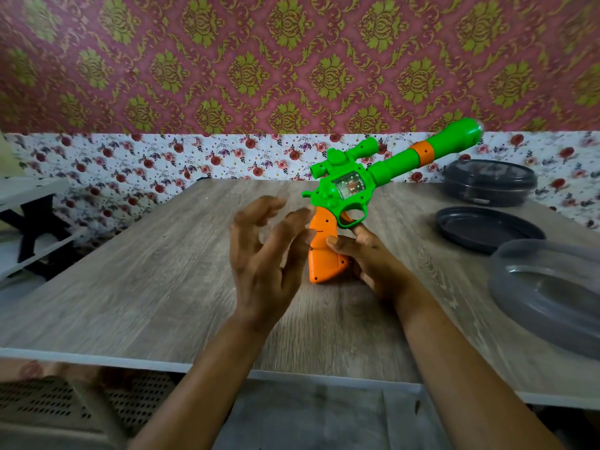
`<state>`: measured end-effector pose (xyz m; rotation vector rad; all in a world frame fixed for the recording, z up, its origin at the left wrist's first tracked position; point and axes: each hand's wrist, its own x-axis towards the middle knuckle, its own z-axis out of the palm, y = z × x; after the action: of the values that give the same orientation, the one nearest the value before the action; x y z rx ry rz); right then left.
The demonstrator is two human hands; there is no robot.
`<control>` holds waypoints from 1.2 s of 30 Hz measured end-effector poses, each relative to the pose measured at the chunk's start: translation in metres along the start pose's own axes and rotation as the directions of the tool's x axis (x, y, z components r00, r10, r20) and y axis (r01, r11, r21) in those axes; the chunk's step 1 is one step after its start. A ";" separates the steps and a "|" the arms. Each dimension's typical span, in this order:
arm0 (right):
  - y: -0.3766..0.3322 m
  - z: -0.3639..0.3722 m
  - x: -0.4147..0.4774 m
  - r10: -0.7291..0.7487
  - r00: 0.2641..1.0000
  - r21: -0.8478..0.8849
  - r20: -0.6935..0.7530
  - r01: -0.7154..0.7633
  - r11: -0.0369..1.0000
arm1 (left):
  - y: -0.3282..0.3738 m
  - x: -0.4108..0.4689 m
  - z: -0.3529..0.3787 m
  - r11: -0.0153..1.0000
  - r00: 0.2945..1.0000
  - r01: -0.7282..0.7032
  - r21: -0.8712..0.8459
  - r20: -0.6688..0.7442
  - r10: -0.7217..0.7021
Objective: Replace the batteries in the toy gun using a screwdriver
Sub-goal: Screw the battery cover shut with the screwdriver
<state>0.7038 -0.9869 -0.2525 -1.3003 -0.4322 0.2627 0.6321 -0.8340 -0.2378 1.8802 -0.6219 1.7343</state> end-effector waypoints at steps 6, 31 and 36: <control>0.000 -0.001 0.001 0.006 1.000 -0.016 -0.010 -0.007 1.000 | 0.004 0.000 0.001 0.999 0.999 0.045 -0.009 -0.016 -0.045; 0.000 -0.002 0.001 0.014 1.000 -0.037 -0.007 -0.014 0.999 | 0.002 -0.001 0.001 0.995 0.996 0.085 -0.043 -0.014 -0.086; -0.002 -0.001 0.001 0.032 0.999 -0.041 -0.013 -0.032 0.999 | 0.003 -0.001 0.002 0.997 0.998 0.064 -0.050 0.012 -0.064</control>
<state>0.7046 -0.9878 -0.2504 -1.3491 -0.4079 0.2735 0.6320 -0.8373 -0.2390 1.8555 -0.5966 1.6549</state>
